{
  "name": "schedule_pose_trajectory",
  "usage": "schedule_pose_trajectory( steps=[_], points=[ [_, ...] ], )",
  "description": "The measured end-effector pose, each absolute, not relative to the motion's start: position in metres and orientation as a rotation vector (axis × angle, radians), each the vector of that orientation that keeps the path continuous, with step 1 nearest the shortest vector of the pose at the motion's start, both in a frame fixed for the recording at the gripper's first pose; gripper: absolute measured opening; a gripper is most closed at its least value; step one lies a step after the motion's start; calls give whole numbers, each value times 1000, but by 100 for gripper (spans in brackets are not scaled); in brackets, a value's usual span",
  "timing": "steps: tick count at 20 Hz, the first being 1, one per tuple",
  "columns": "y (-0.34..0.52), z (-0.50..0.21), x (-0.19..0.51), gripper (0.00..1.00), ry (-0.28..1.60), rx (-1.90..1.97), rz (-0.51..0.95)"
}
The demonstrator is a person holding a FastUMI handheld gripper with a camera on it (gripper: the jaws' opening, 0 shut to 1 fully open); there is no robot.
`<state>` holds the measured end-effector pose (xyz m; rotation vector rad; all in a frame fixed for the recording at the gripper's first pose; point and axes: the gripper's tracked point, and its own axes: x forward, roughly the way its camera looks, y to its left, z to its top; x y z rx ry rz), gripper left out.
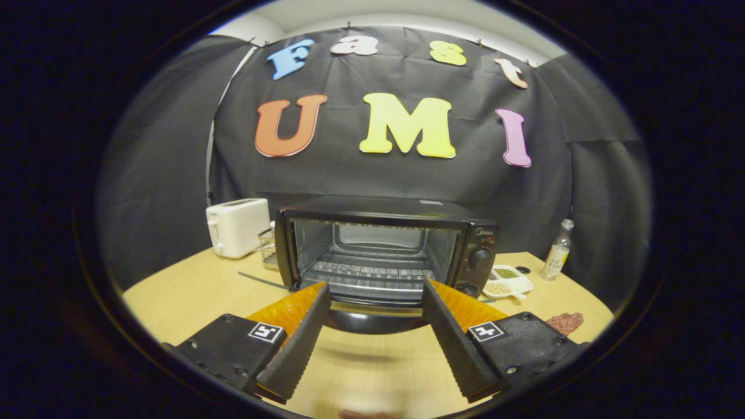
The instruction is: Open the toaster oven, put the food inside, and close the toaster oven door.
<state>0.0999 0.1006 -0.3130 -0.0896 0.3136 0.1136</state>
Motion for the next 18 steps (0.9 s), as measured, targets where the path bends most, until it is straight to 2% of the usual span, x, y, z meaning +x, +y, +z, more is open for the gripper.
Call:
schedule_pose_trajectory(
  steps=[8, 14, 18],
  points=[
    [97, -355, 70, 100, 414, -59, 115],
    [97, -404, 57, 100, 569, -28, 128],
    [98, -403, 57, 100, 546, -11, 154]
  ],
)
